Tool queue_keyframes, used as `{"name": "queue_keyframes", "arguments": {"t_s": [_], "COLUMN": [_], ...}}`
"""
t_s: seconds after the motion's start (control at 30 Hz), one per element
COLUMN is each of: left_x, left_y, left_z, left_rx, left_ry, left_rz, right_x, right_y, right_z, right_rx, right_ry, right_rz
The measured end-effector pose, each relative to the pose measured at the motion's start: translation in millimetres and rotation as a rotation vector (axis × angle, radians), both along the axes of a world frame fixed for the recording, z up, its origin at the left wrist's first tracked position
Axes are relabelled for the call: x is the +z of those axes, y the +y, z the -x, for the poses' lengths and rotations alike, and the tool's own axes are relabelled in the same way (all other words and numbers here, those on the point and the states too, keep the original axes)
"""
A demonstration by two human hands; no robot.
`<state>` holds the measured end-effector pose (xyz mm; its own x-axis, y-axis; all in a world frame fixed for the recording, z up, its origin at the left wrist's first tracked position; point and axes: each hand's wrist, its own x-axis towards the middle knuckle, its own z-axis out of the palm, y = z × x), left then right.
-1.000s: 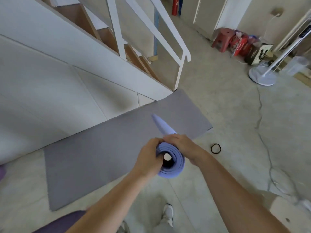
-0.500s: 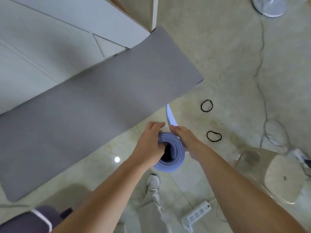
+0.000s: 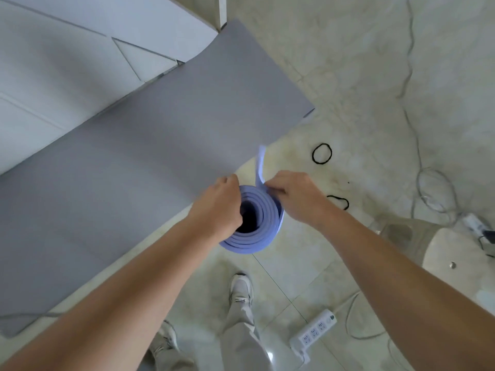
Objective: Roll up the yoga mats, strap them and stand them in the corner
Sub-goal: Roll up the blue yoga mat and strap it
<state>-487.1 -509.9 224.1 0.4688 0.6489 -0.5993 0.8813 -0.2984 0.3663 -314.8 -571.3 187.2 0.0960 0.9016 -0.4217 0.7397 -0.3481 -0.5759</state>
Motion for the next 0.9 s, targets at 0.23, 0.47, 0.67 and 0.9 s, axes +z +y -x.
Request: {"name": "queue_keyframes", "arguments": {"t_s": [0.23, 0.47, 0.67, 0.9], "left_x": [-15.8, -16.1, -25.1, -31.1], "left_y": [-21.4, -32.0, -40.9, -31.1], "left_z": [8.5, 10.8, 9.9, 3.6], "left_rx": [0.021, 0.22, 0.436, 0.309], "left_ry": [0.181, 0.01, 0.047, -0.009], "left_rz": [-0.158, -0.015, 0.045, 0.03], "right_x": [9.2, 20.8, 9.8, 8.2], "right_y": [-21.1, -17.0, -34.8, -34.4], "right_z": [13.7, 41.1, 56.1, 43.0], "right_rx": [-0.31, -0.658, -0.479, -0.595], "right_ry": [0.222, 0.509, 0.385, 0.547], "right_rz": [-0.065, 0.257, 0.32, 0.385]}}
